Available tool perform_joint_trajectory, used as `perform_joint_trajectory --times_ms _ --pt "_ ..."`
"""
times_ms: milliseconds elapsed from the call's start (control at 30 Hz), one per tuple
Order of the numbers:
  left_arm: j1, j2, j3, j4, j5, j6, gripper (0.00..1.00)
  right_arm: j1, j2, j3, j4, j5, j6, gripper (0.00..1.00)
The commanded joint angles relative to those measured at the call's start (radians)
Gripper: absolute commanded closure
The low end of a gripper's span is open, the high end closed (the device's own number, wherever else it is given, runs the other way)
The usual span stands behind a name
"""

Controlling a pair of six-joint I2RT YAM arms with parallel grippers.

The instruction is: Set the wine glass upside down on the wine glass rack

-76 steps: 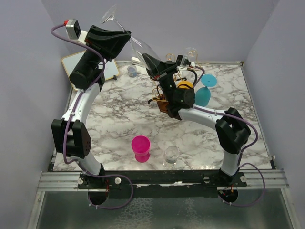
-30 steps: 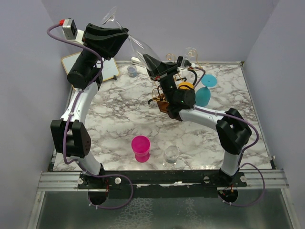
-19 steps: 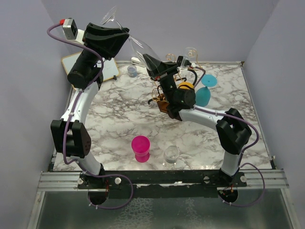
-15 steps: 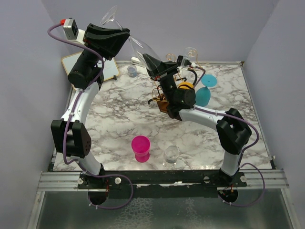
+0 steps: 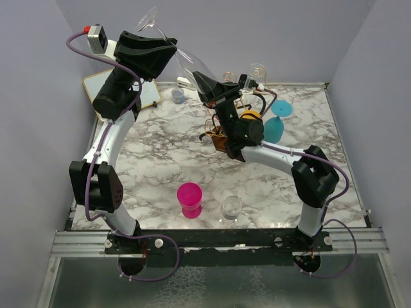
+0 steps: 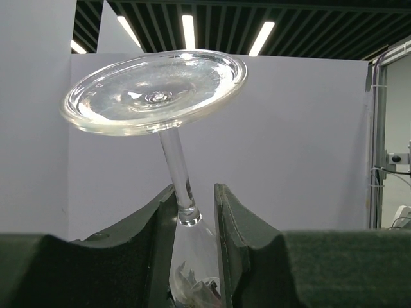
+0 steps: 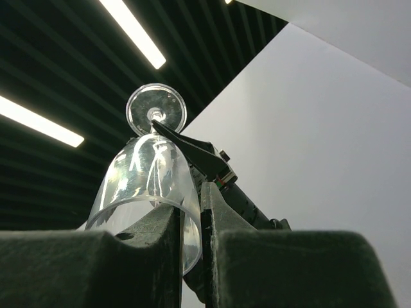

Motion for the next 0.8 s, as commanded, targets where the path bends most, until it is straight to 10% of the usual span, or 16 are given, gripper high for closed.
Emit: perform_joint_trajectory --times_ms 0,167,467,767 --pt "-0.012 -0.003 0.008 0.175 0.022 0.006 0.70 -0.005 -0.013 0.034 0.323 0.027 -0.004 0.99" --pt "-0.014 -0.001 0.009 0.179 0.023 0.013 1.00 -0.006 -0.004 0.040 0.323 0.026 0.010 0.99" --pt "-0.009 -0.005 0.150 -0.041 0.139 0.063 1.00 -0.005 0.011 0.066 0.321 -0.056 -0.072 0.96" --pt "0.009 -0.031 0.217 -0.180 0.195 0.162 1.00 -0.005 -0.011 0.023 0.321 -0.027 -0.115 0.25"
